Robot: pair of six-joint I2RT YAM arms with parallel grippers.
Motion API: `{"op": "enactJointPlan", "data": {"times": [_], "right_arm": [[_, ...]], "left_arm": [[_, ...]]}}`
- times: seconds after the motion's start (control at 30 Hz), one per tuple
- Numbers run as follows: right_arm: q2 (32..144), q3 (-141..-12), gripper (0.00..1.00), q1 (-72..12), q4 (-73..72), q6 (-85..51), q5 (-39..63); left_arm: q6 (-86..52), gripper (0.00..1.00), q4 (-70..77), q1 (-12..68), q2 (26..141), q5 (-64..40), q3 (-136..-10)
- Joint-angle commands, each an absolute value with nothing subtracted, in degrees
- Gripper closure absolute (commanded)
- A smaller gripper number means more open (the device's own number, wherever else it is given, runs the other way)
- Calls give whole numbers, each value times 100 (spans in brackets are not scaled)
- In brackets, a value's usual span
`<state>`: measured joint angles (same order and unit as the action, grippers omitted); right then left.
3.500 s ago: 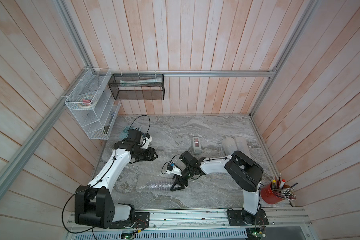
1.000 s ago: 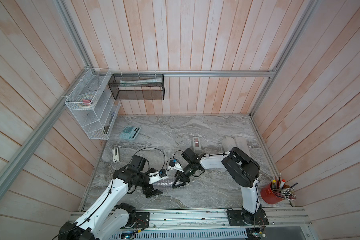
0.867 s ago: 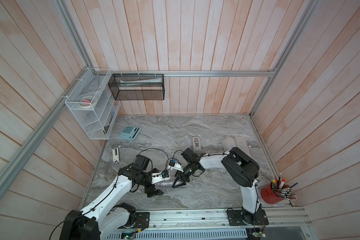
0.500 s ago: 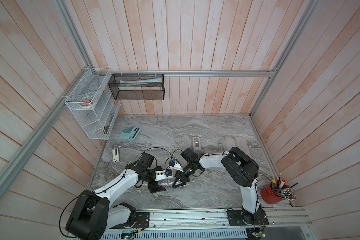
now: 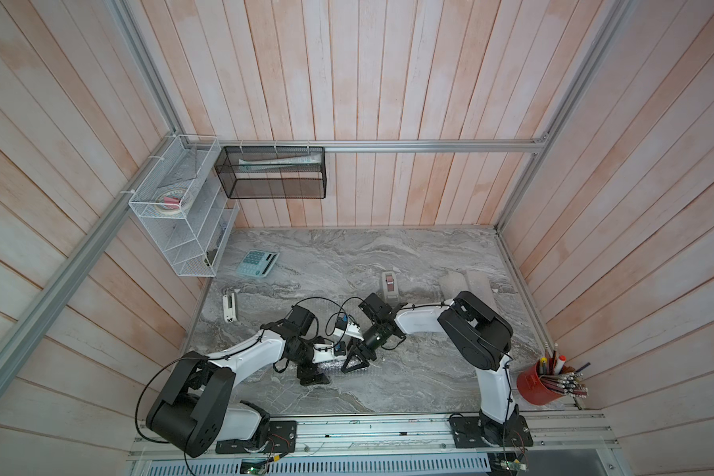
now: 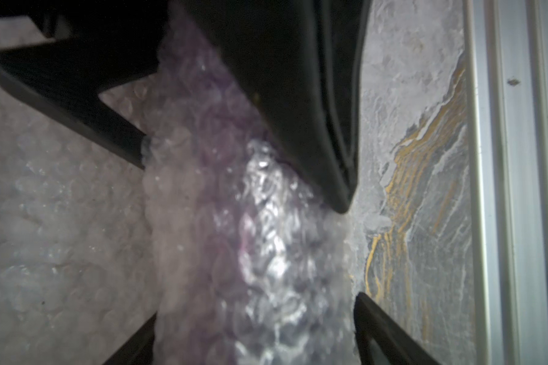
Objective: Wrap wine bottles in bubble wrap
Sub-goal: Wrap the wine bottle in bubble wrap.
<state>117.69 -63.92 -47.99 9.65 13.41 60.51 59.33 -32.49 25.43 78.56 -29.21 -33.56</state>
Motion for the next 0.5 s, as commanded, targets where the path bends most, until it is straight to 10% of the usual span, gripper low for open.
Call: {"op": "enactJointPlan", "data": {"times": [0.0,0.23,0.47], "right_arm": [[11732,-6471,40,-4709,949,1486,5925],[11296,-6463,29,-4604,975,1517,5631],[10554,-6156,13,-4290,1026,1697,5185]], "left_arm": [[6033,20,-3346,2558,7970,-2593,-3499],[5947,51,-3410,2547,8133,-2520,-3587],[5810,48,-3445,2463,8226,-2567,-3689]]}}
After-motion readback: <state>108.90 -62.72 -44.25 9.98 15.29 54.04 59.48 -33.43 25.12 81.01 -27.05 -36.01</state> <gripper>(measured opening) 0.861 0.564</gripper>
